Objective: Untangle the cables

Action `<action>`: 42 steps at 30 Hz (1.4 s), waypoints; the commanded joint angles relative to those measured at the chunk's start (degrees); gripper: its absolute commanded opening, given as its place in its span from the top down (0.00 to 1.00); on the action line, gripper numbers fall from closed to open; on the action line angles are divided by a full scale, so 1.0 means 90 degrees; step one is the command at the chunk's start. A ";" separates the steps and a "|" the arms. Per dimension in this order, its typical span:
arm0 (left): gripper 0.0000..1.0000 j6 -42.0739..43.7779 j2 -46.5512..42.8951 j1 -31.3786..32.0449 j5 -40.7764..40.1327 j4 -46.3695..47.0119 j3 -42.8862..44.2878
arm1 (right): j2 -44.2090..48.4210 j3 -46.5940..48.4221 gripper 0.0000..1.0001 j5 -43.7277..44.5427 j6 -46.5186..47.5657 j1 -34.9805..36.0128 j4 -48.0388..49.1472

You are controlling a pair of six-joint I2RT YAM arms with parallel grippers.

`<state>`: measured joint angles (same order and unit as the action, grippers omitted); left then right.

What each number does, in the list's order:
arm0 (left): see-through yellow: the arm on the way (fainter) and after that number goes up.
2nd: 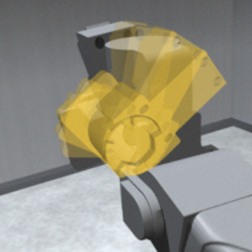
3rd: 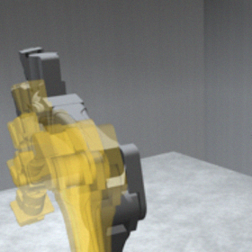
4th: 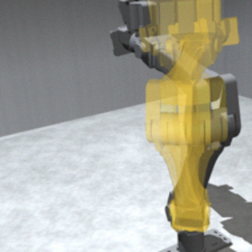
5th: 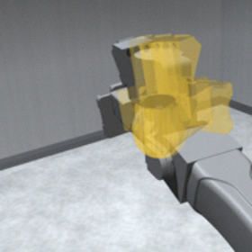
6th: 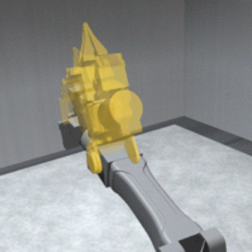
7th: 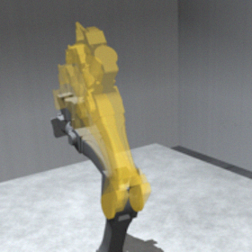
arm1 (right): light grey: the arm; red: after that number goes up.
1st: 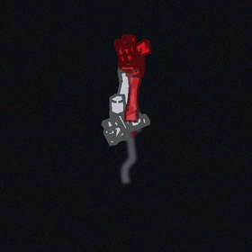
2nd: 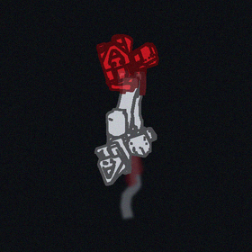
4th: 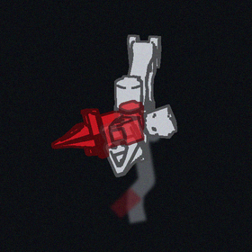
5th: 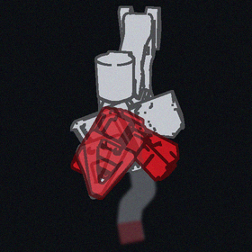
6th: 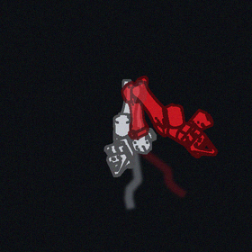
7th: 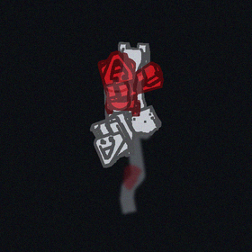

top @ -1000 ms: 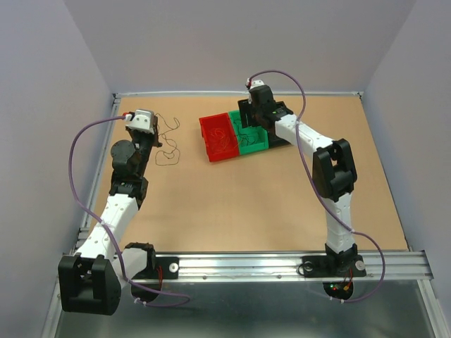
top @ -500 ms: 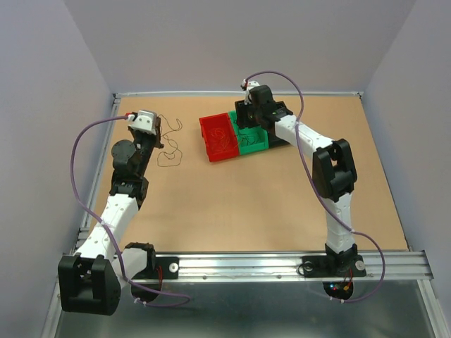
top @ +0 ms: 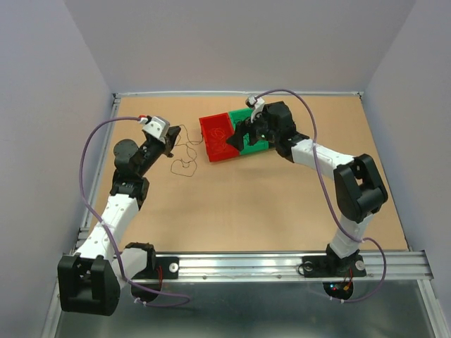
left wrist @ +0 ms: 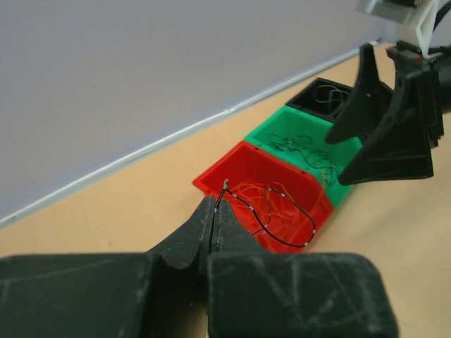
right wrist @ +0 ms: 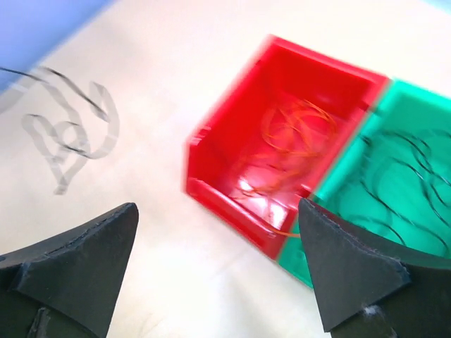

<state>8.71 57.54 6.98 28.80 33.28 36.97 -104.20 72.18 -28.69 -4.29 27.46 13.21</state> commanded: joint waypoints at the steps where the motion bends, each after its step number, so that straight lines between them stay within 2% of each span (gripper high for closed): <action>1: 1.00 -0.0157 -0.0328 0.0083 0.1066 0.0072 0.0257 | 0.0406 -0.0655 0.00 -0.1450 0.0019 0.0112 0.2006; 10: 1.00 -0.0470 -0.0436 0.0269 0.1800 0.0053 0.0287 | 0.0368 -0.1194 0.00 -0.1481 0.0155 0.0815 0.3247; 17: 1.00 -0.0655 -0.0358 0.0347 0.1752 0.0082 0.0287 | -0.0130 -0.1272 0.00 -0.1081 -0.0381 0.1293 0.4808; 23: 1.00 -0.0909 -0.0270 0.0376 0.1488 0.0238 0.0248 | -0.0589 -0.1058 0.00 -0.0719 -0.0528 0.1597 0.5319; 27: 1.00 -0.1113 -0.0212 0.0367 0.1517 0.0297 0.0267 | -0.0951 -0.0775 0.09 -0.0797 -0.0714 0.1675 0.5387; 33: 1.00 -0.1319 -0.0133 0.0376 0.1547 0.0384 0.0287 | -0.1283 -0.0482 0.17 -0.0749 -0.0802 0.1772 0.5436; 34: 1.00 -0.1348 -0.0124 0.0376 0.1508 0.0414 0.0287 | -0.1312 -0.0472 0.20 -0.0709 -0.0802 0.1792 0.5436; 37: 1.00 -0.1524 -0.0162 0.0376 0.1206 0.0569 0.0219 | -0.1400 -0.0423 0.41 -0.0553 -0.0851 0.1861 0.5436; 38: 1.00 -0.1544 -0.0172 0.0367 0.1118 0.0618 0.0160 | -0.1410 -0.0423 0.60 -0.0514 -0.0899 0.1880 0.5436; 40: 1.00 -0.1573 -0.0250 0.0376 0.0807 0.0697 0.0111 | -0.1362 -0.0510 0.84 -0.0407 -0.0958 0.1871 0.5456; 41: 1.00 -0.1564 -0.0270 0.0376 0.0650 0.0716 0.0082 | -0.1313 -0.0578 0.95 -0.0329 -0.0978 0.1870 0.5456; 42: 1.00 -0.1554 -0.0280 0.0376 0.0445 0.0707 0.0053 | -0.1245 -0.0666 0.99 -0.0144 -0.0978 0.1880 0.5456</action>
<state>-4.08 56.73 10.07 38.33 34.89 36.99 -116.03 65.52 -33.76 -12.51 43.66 58.28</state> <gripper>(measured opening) 0.059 0.071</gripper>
